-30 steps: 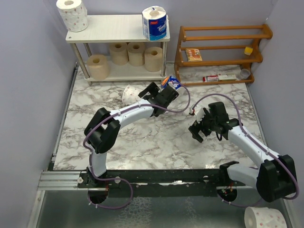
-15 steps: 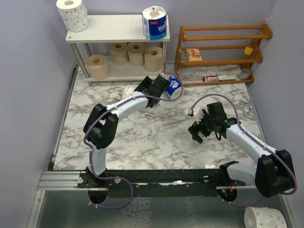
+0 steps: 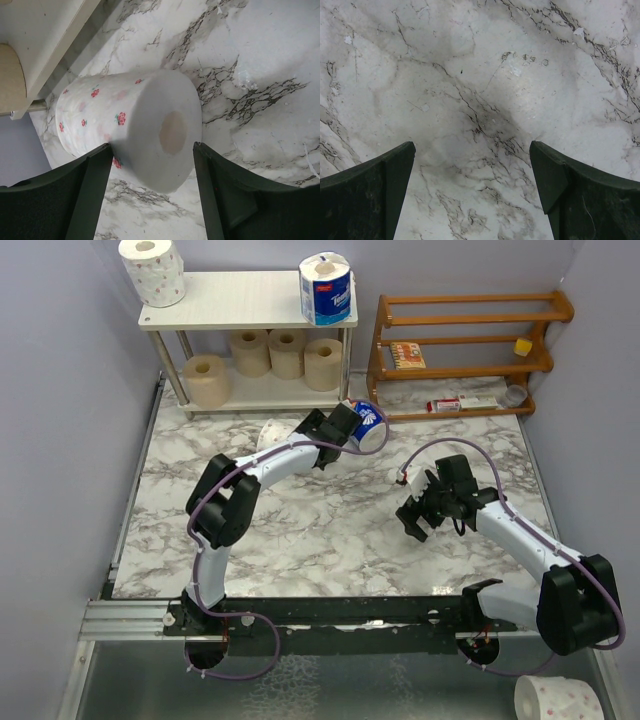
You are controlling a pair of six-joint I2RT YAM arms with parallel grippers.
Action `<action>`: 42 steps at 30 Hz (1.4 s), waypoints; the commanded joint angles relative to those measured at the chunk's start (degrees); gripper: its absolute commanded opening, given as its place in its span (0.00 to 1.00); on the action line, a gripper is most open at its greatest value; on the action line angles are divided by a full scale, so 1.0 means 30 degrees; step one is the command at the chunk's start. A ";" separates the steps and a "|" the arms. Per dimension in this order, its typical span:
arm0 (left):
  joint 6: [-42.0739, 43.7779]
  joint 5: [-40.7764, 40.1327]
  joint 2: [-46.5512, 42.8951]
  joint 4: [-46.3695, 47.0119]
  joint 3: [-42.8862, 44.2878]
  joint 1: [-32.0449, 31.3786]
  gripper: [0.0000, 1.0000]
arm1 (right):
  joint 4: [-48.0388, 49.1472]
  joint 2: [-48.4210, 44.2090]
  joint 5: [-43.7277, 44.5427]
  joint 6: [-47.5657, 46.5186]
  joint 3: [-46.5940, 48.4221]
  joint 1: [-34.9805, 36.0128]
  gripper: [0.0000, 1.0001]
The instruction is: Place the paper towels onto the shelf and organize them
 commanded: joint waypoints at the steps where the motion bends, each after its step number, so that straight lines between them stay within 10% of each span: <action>1: -0.0116 0.0122 0.0192 -0.0305 0.0374 -0.0060 0.67 | -0.0215 0.0049 -0.0160 -0.0108 -0.0020 -0.0075 1.00; 5: -0.0037 -0.0066 0.0451 -0.0288 0.0388 -0.0067 0.46 | -0.0218 0.0144 -0.0166 -0.0108 0.0005 -0.0075 1.00; 9: -0.0216 -0.0403 0.0837 -0.0433 0.0582 -0.0067 0.00 | -0.0303 0.0145 -0.0296 -0.0193 0.0006 -0.0091 1.00; 20: -0.0789 0.1661 0.1114 -0.1416 0.0971 -0.0097 0.00 | -0.0364 0.0057 -0.0357 -0.0223 -0.0009 -0.0078 1.00; 31: -1.0319 1.6587 -0.8313 0.2456 -0.1412 0.6214 0.00 | -0.0397 0.0085 -0.0409 -0.0227 0.0051 -0.0047 1.00; 42: -1.7824 1.6353 -1.1153 0.2097 -0.0982 0.7774 0.00 | -0.0376 -0.0119 -0.0415 -0.0225 0.0009 -0.0047 1.00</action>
